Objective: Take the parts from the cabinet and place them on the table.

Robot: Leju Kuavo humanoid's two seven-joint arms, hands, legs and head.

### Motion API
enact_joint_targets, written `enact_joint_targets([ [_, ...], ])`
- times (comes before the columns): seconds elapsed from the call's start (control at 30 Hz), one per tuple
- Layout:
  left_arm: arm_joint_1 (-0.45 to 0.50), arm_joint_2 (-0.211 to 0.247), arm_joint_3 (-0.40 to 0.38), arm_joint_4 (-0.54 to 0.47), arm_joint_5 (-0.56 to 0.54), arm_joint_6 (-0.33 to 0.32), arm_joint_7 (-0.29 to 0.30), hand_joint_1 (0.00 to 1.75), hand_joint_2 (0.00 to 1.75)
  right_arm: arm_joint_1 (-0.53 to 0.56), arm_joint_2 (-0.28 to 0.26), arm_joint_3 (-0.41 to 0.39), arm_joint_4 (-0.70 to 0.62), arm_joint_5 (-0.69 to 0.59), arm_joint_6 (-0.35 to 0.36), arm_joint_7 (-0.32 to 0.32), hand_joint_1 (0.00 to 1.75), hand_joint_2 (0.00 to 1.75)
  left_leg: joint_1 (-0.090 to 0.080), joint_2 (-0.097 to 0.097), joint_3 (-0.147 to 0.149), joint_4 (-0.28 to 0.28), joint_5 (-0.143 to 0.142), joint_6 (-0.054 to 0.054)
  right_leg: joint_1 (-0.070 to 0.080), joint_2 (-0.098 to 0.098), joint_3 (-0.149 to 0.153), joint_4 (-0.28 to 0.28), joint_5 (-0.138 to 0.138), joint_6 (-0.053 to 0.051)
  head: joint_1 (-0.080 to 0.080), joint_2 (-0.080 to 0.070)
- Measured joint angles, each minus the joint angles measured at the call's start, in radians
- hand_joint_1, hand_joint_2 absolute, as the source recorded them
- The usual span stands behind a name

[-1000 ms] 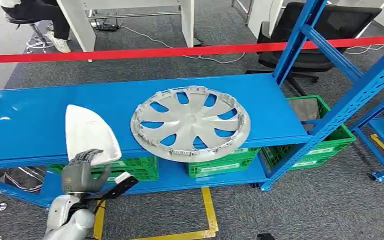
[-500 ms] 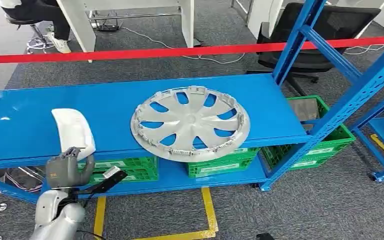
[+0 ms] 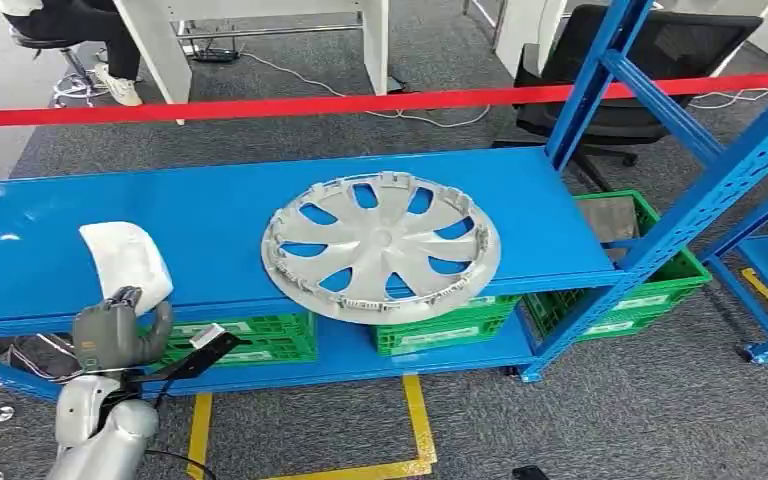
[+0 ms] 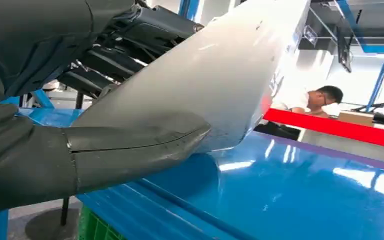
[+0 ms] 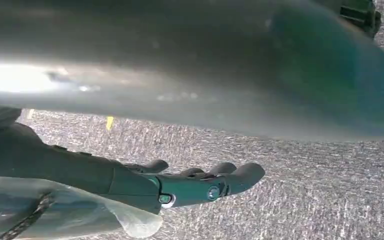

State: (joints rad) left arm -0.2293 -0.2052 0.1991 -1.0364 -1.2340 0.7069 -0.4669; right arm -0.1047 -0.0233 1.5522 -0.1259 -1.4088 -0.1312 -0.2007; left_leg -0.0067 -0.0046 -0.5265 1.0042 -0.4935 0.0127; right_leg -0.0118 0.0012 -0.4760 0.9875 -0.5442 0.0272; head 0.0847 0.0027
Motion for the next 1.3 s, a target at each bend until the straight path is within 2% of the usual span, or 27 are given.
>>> enact_joint_targets([
  [0.13, 0.003, -0.002, 0.003, -0.016, 0.0, 0.0, -0.022, 1.75, 1.75, 0.0, 0.0, 0.0, 0.0, 0.0, 0.0, 0.0, 0.0, 0.0, 0.0, 0.0, 0.0, 0.0, 0.0, 0.0, 0.0, 0.0, 0.0, 0.0, 0.0, 0.0, 0.0, 0.0],
  [0.3, 0.025, -0.025, 0.008, -0.133, -0.002, 0.0, -0.066, 1.75, 1.75, 0.0, 0.0, 0.0, 0.0, -0.005, 0.0, -0.002, 0.0, 0.0, 0.0, 0.0, 0.0, 0.0, 0.0, 0.0, 0.0, 0.001, -0.001, 0.0, 0.0, 0.0, 0.0, 0.0],
  [0.47, 0.062, -0.043, -0.024, -0.345, -0.024, 0.0, -0.075, 1.75, 1.75, 0.002, 0.0, 0.0, 0.0, -0.02, -0.005, -0.007, 0.0, 0.0, 0.0, 0.0, -0.001, 0.0, 0.0, 0.0, 0.0, 0.001, -0.001, 0.0, 0.0, 0.0, 0.0, 0.0],
  [0.5, 0.073, -0.047, -0.032, -0.386, -0.024, 0.0, -0.092, 1.75, 1.75, 0.002, 0.0, 0.0, 0.0, -0.023, -0.005, -0.008, 0.0, 0.0, 0.0, 0.0, -0.001, 0.0, 0.0, 0.0, 0.0, 0.001, -0.002, 0.0, 0.0, 0.0, 0.0, 0.0],
  [0.6, 0.105, -0.076, -0.039, -0.526, -0.031, 0.0, -0.206, 1.75, 1.75, 0.002, 0.0, 0.0, 0.0, -0.029, -0.008, -0.009, 0.0, 0.0, 0.0, 0.0, -0.002, 0.0, 0.0, 0.0, 0.0, 0.0, -0.002, 0.0, 0.0, 0.0, 0.0, 0.0],
  [0.63, 0.11, -0.082, -0.045, -0.559, -0.032, 0.0, -0.219, 1.75, 1.75, 0.003, 0.0, 0.0, 0.0, -0.031, -0.01, -0.009, 0.0, 0.0, 0.0, 0.0, -0.002, 0.0, 0.0, 0.0, 0.0, 0.0, -0.002, 0.0, 0.0, 0.0, 0.0, 0.0],
  [0.83, 0.142, -0.084, -0.089, -0.751, -0.029, -0.001, -0.23, 1.75, 1.75, 0.003, 0.0, 0.0, 0.0, -0.039, -0.016, -0.01, 0.0, 0.0, 0.0, 0.0, -0.002, 0.0, 0.0, 0.0, 0.0, 0.0, -0.002, 0.0, 0.0, 0.0, 0.0, 0.0],
  [1.03, 0.158, -0.082, -0.115, -0.828, -0.034, -0.001, -0.231, 1.75, 1.75, 0.004, 0.0, 0.0, 0.0, -0.046, -0.02, -0.011, 0.0, 0.0, 0.0, 0.0, -0.002, 0.0, 0.0, 0.0, 0.0, 0.0, -0.002, 0.0, 0.0, 0.0, 0.0, 0.0],
  [1.3, 0.179, -0.082, -0.127, -0.845, -0.059, -0.004, -0.225, 1.75, 1.75, 0.003, 0.0, 0.0, 0.0, -0.058, -0.019, -0.011, 0.0, 0.0, 0.0, 0.0, -0.002, 0.0, 0.0, 0.0, 0.0, 0.0, -0.002, 0.0, 0.0, 0.0, 0.0, 0.0],
])
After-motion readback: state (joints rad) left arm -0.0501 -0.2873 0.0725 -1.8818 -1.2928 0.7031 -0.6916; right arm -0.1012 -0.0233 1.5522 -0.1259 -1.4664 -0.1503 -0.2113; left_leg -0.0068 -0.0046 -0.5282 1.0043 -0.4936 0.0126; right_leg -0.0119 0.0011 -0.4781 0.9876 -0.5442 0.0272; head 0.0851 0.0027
